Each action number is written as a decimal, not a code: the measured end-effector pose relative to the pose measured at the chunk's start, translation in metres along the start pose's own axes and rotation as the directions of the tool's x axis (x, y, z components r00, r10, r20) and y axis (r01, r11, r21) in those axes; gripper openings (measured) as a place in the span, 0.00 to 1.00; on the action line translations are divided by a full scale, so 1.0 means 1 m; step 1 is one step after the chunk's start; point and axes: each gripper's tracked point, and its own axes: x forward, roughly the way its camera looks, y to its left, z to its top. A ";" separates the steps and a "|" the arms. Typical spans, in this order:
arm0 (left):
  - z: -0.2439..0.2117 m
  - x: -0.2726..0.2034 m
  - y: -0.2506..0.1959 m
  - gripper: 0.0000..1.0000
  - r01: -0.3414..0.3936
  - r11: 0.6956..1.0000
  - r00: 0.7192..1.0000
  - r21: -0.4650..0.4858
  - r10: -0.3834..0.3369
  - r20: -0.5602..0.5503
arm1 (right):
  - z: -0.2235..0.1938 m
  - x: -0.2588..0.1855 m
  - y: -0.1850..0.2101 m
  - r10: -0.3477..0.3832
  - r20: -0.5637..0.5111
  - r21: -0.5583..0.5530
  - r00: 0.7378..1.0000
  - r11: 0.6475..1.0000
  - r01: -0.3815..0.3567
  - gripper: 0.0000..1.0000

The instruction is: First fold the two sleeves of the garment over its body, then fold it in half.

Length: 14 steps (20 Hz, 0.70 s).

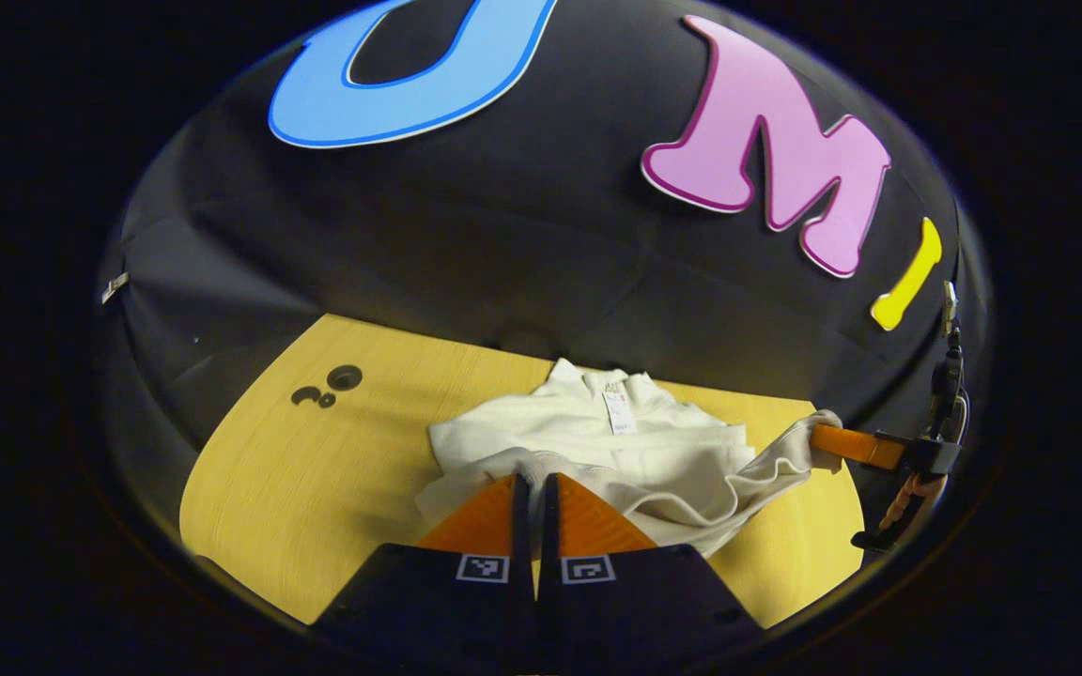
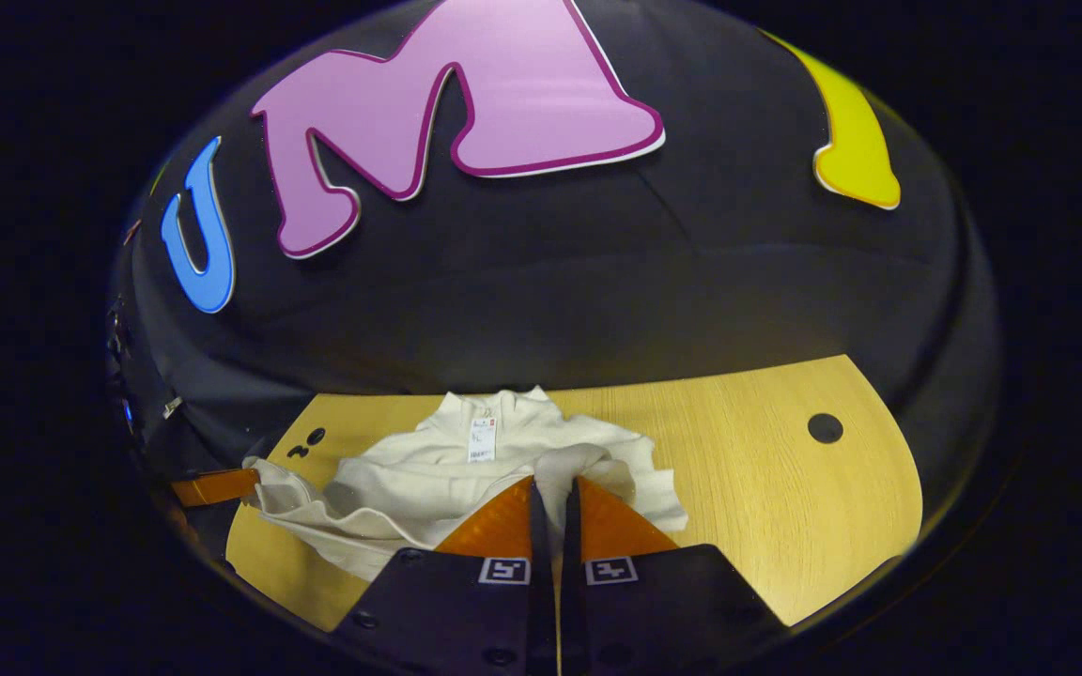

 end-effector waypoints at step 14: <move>0.041 0.186 0.042 0.13 -0.043 0.996 0.993 0.074 0.035 0.110 | -0.003 0.155 -0.042 -0.137 0.045 0.060 0.989 0.989 0.134 0.08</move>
